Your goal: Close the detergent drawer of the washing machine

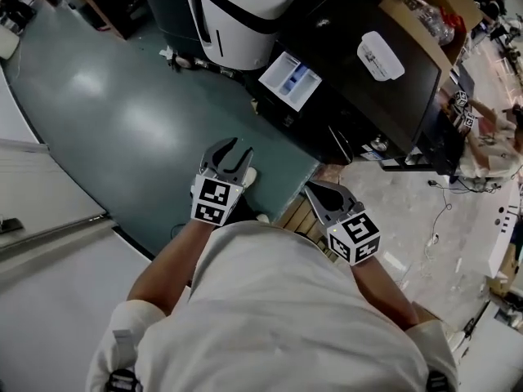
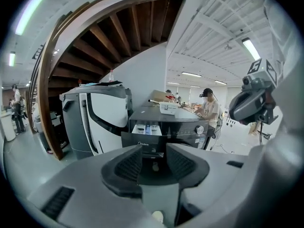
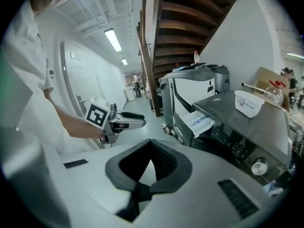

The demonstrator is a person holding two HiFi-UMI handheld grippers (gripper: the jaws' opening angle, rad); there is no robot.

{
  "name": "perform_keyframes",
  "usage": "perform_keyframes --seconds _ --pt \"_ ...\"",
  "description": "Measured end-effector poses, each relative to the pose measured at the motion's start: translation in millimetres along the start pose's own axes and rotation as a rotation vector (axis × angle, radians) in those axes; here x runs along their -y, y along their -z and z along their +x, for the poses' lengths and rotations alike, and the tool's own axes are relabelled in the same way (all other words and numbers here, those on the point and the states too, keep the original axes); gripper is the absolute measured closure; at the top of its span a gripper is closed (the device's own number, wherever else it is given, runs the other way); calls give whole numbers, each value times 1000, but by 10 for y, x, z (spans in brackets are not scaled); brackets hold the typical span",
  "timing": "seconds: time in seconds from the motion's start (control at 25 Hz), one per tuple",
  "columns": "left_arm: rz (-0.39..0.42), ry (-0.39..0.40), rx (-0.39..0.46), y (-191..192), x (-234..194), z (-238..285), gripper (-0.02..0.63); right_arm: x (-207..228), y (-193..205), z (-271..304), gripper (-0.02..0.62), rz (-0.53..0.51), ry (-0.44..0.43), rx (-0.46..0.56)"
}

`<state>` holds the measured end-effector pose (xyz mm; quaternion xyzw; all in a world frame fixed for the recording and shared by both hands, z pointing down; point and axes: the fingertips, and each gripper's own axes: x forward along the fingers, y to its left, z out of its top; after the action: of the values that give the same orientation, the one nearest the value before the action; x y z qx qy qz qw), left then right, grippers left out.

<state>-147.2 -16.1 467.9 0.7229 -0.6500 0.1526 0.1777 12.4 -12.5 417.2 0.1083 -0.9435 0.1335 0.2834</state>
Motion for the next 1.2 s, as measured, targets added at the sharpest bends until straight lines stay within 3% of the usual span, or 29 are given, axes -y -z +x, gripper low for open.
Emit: perform_keyframes --seconds 0.44,0.64,1.2 --pt "54 117 -58 -22 -278 774 434 475 -319 123 592 93 162 6" --pt "117 149 -78 -25 -315 1032 431 619 -278 63 592 144 238 -6" --pt "168 235 -113 -55 -361 1600 427 763 -226 24 592 241 385 -3"
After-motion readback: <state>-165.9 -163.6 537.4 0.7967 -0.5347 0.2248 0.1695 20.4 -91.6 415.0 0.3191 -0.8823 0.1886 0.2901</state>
